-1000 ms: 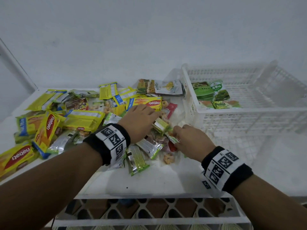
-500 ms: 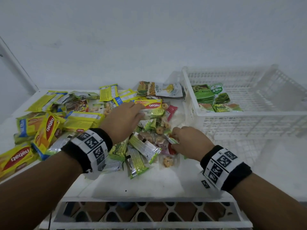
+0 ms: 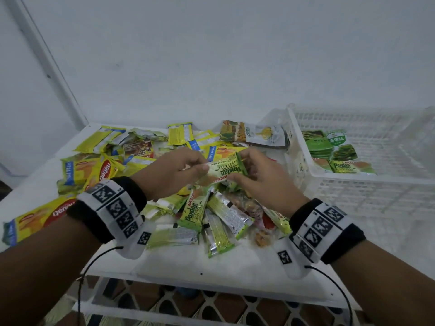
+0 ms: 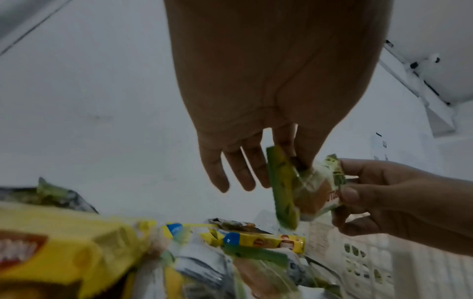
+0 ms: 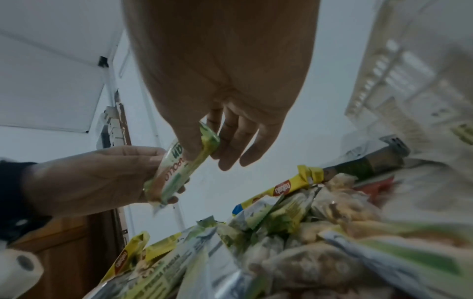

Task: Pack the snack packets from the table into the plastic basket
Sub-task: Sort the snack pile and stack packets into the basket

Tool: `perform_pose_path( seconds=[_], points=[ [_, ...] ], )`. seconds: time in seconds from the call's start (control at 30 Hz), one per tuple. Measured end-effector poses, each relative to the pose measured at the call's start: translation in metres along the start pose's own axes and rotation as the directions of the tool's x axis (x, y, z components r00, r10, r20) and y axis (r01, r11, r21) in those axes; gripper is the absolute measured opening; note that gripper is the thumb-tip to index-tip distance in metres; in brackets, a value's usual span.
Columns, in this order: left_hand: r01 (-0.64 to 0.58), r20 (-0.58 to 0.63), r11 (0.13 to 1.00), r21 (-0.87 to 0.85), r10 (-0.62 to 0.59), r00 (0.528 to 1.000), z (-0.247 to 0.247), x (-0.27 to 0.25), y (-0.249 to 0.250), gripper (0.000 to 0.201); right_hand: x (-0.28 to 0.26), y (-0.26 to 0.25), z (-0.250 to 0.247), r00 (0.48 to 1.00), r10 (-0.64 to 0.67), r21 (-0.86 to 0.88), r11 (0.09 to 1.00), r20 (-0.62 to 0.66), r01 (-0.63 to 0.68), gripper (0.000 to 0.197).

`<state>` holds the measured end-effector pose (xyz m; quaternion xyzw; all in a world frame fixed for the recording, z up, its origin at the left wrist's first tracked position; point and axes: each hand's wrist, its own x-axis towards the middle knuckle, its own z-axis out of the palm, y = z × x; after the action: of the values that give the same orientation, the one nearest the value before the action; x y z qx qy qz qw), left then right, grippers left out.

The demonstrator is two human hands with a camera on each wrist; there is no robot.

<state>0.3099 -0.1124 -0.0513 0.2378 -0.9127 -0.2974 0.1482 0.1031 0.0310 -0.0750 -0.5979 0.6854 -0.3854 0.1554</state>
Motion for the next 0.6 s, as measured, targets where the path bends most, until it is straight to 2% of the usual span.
perform_pose_path(
  seconds=[0.07, 0.13, 0.17, 0.27, 0.37, 0.43, 0.53, 0.6],
  points=[
    [-0.041, -0.02, 0.996, 0.082, 0.043, 0.999, -0.008, -0.003, -0.004, 0.034, 0.005, -0.002, 0.004, 0.999, -0.034, 0.041, 0.999, -0.033, 0.035, 0.029],
    [-0.068, -0.029, 0.995, 0.078, 0.07, 0.997, -0.016, -0.003, 0.002, 0.05, 0.013, -0.007, 0.007, 0.996, -0.078, 0.063, 0.995, -0.047, 0.081, 0.027],
    [-0.071, -0.032, 0.995, 0.065, 0.073, 0.997, -0.02, -0.002, 0.008, 0.049, 0.017, -0.011, 0.009, 0.994, -0.099, 0.075, 0.992, -0.052, 0.103, 0.028],
    [-0.088, -0.067, 0.995, 0.036, 0.09, 0.994, -0.028, 0.005, 0.021, 0.03, 0.026, -0.021, 0.01, 0.99, -0.112, 0.13, 0.984, -0.09, 0.123, 0.032],
    [-0.035, -0.151, 0.982, -0.184, 0.007, 0.988, -0.034, 0.008, 0.024, 0.024, 0.028, -0.026, 0.009, 0.992, -0.042, 0.237, 0.969, -0.123, 0.071, 0.044],
    [0.011, -0.189, 0.923, -0.385, -0.091, 0.978, -0.035, 0.007, 0.027, 0.028, 0.028, -0.024, 0.01, 0.997, 0.002, 0.286, 0.958, -0.074, 0.019, 0.048],
    [0.066, -0.144, 0.808, -0.585, -0.184, 0.972, -0.035, 0.007, 0.031, 0.04, 0.029, -0.02, 0.015, 0.998, -0.058, 0.245, 0.967, -0.034, 0.065, 0.027],
    [0.055, -0.128, 0.852, -0.521, -0.141, 0.982, -0.035, 0.006, 0.029, 0.042, 0.03, -0.017, 0.015, 0.995, -0.085, 0.219, 0.971, -0.059, 0.096, 0.019]
  ],
)
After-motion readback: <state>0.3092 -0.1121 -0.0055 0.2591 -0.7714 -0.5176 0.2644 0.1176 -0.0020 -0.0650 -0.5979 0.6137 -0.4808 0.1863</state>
